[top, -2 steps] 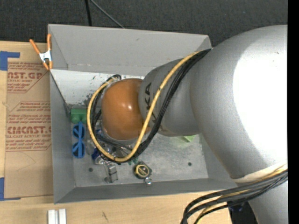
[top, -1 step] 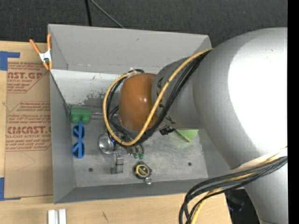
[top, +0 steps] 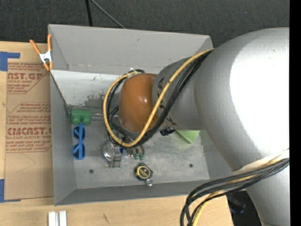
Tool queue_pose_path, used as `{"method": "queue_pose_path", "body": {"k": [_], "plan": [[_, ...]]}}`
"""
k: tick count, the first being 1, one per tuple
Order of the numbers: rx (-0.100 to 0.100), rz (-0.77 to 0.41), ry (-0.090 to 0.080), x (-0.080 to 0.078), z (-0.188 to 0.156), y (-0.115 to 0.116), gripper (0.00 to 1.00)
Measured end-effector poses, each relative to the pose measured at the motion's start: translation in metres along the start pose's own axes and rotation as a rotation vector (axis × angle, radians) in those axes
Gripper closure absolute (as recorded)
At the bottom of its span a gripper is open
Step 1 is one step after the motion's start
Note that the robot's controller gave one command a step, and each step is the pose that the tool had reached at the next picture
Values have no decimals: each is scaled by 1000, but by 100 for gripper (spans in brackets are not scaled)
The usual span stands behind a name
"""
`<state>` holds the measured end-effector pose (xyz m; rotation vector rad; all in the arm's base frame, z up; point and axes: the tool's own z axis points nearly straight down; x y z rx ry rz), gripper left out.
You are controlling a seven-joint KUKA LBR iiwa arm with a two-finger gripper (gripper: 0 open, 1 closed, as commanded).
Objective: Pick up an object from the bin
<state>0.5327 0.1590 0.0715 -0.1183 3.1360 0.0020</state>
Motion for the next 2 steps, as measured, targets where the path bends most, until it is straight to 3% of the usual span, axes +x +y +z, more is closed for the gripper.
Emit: {"method": "queue_pose_path", "body": {"k": [1, 2], "plan": [[0, -15, -5, -7, -72, -8, 100], [1, -18, -9, -39, -147, -42, 100]]}}
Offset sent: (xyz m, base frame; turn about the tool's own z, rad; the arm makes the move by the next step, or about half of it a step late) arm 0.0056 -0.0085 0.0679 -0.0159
